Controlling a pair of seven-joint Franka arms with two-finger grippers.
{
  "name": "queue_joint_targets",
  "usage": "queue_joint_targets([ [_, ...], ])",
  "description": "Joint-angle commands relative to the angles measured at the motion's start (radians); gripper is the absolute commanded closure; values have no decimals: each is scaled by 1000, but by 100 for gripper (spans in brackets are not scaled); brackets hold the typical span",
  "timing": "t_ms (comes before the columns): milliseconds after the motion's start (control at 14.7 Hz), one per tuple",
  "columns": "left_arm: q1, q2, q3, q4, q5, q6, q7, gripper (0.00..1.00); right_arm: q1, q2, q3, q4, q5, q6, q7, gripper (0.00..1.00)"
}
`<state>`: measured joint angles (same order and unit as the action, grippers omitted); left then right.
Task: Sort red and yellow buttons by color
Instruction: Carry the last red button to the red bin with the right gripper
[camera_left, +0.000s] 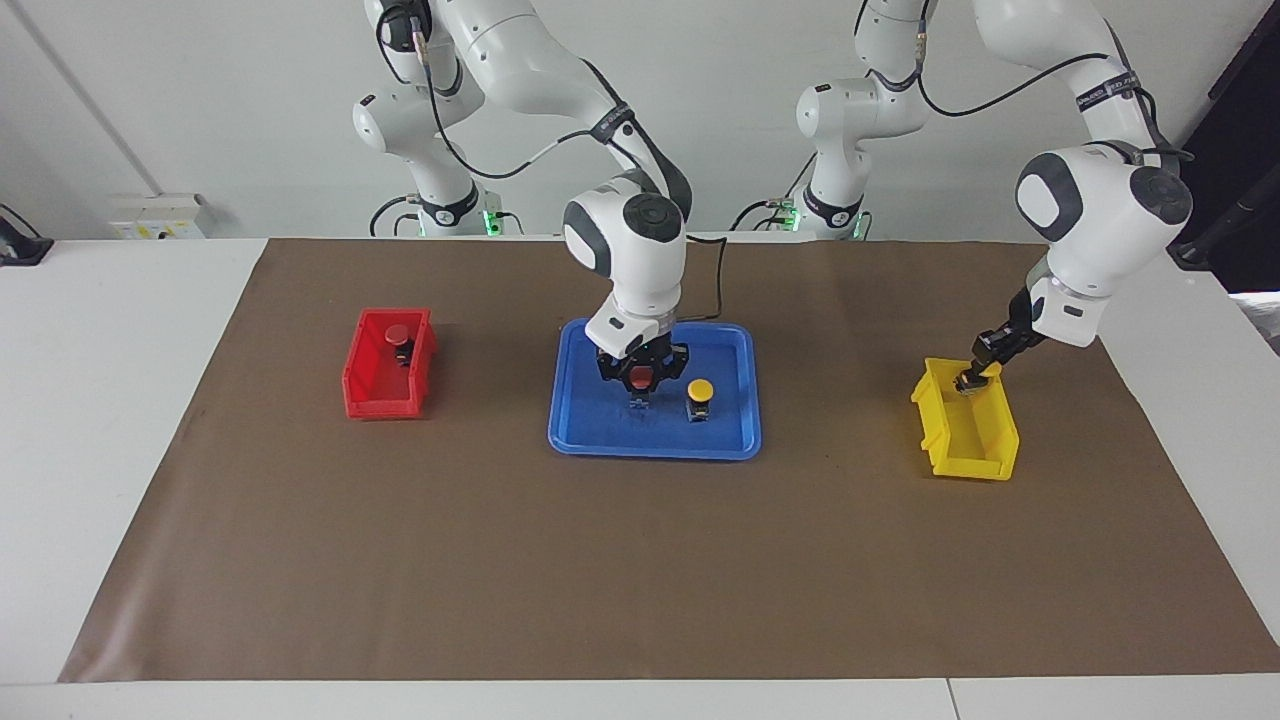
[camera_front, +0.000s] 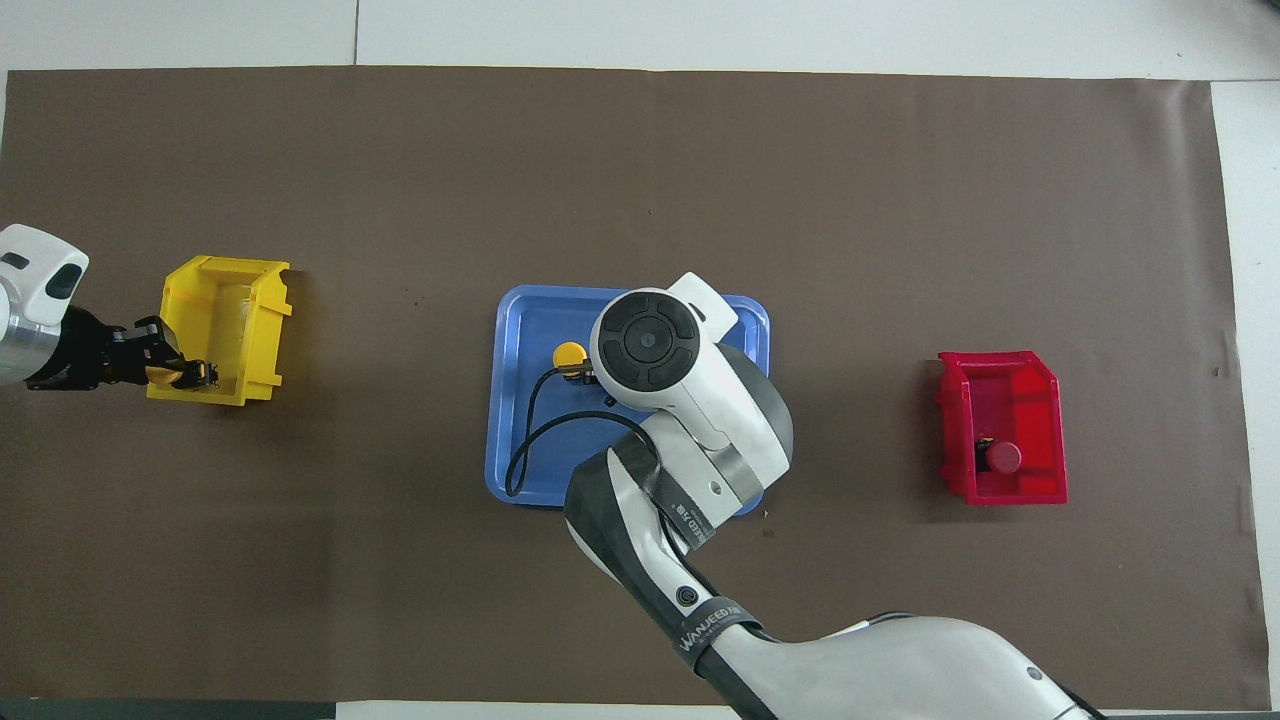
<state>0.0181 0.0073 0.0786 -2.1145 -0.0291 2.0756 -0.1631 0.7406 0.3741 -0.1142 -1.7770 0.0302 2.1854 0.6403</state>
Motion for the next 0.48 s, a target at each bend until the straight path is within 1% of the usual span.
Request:
queue_joint_targets([
  [0, -6, -24, 0, -31, 17, 38, -45, 99, -58, -85, 2, 19, 19, -102, -66, 82],
  [68, -12, -24, 0, -32, 17, 40, -53, 99, -104, -130, -2, 22, 19, -163, -153, 82],
  [204, -30, -24, 0, -32, 17, 46, -78, 99, -225, -220, -4, 4, 17, -244, -284, 82],
  [272, -47, -15, 0, -32, 17, 57, -91, 99, -281, -262, -4, -15, 17, -303, -377, 81],
  [407, -63, -3, 0, -32, 17, 80, -104, 99, -392, -355, -5, -115, 11, -323, -558, 81],
])
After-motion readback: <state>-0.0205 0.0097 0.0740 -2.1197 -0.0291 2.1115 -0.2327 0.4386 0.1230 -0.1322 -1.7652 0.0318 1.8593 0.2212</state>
